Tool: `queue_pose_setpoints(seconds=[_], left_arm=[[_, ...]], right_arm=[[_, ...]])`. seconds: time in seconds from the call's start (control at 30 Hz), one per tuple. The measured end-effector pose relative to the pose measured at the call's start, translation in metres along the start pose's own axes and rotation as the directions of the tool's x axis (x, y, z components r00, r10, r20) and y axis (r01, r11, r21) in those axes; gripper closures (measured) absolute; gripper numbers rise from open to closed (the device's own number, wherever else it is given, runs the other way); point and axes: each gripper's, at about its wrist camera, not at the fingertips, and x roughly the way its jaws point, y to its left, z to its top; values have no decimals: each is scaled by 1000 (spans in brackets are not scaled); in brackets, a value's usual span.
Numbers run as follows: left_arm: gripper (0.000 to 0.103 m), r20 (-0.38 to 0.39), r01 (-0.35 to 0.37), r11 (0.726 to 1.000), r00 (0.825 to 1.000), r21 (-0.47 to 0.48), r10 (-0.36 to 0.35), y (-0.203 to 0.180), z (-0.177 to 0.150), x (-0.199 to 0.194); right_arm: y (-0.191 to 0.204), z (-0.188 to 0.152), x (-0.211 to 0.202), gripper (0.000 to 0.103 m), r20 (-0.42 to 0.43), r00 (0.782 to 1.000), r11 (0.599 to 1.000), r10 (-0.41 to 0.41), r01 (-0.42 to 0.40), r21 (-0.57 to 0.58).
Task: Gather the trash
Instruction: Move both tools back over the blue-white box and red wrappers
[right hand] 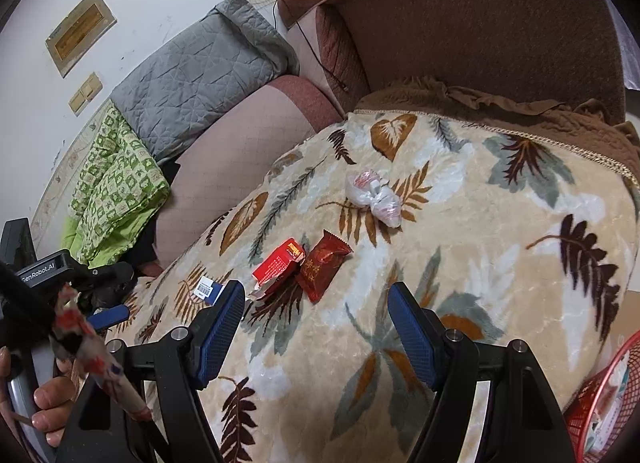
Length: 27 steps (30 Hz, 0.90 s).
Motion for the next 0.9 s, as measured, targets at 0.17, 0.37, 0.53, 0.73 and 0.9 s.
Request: queue_pose_setpoints(seconds=[0.17,0.37,0.53,0.73,0.9], left_arm=[[30,-9,2,1000,1000,-26,-2,6,6,8],[30,-23,6,998,1000,-63,-7,15,12,17],[30,-29,-3,998,1000,-69,1,18,15,22],[30,-28,-6,998,1000,-67,4,19,16,23],[30,-23,-4,997,1000,-78,2,21,19,24]], right_arm=[[-3,2,12,25,-11,1000,1000,9,-9,1],[-6,3,23,25,-22,1000,1000,16,-16,11],[-5,3,27,25,-24,1000,1000,18,-18,11],[-2,2,31,25,-27,999,1000,22,-22,11],[-1,3,33,25,-27,999,1000,22,-21,11]])
